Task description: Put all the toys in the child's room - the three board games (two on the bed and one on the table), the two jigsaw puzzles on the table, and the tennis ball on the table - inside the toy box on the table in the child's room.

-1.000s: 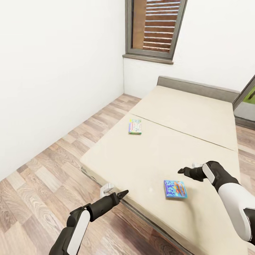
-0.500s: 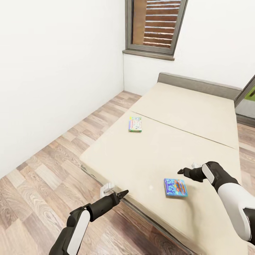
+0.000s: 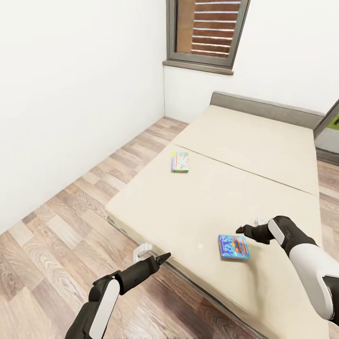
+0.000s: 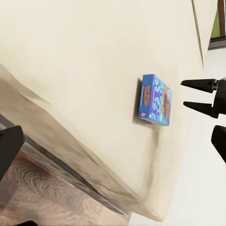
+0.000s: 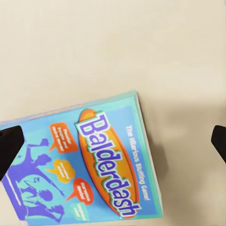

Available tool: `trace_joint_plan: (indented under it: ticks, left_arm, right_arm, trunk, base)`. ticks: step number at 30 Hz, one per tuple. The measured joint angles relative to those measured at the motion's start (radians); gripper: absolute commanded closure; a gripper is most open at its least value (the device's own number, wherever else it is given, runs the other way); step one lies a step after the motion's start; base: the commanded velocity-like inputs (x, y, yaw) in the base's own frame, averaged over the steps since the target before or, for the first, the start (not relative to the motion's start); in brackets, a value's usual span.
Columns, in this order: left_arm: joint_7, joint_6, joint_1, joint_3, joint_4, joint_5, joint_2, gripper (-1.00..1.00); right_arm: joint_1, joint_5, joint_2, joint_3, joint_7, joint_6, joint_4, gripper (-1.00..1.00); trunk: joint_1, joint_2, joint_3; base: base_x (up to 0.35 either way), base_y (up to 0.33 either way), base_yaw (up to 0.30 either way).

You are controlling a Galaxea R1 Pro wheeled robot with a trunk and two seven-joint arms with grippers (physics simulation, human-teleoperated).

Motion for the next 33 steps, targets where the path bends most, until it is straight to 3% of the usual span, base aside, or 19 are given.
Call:
trace_joint_plan:
  ticks: [13, 33]
  left_arm:
    - [0.002, 0.0, 0.0, 0.0, 0.001, 0.0, 0.0, -1.0]
    - [0.0, -0.003, 0.0, 0.0, 0.002, 0.0, 0.0, -1.0]
  right_arm:
    - [0.0, -0.002, 0.0, -0.002, 0.003, 0.002, 0.001, -1.0]
    - [0.004, -0.001, -0.001, -0.003, 0.065, 0.002, -0.001, -1.0]
  trunk:
    - [0.0, 0.0, -0.021]
    - [0.0, 0.0, -0.025]
  base:
    - [0.0, 0.0, 0.0]
    - [-0.077, 0.0, 0.0]
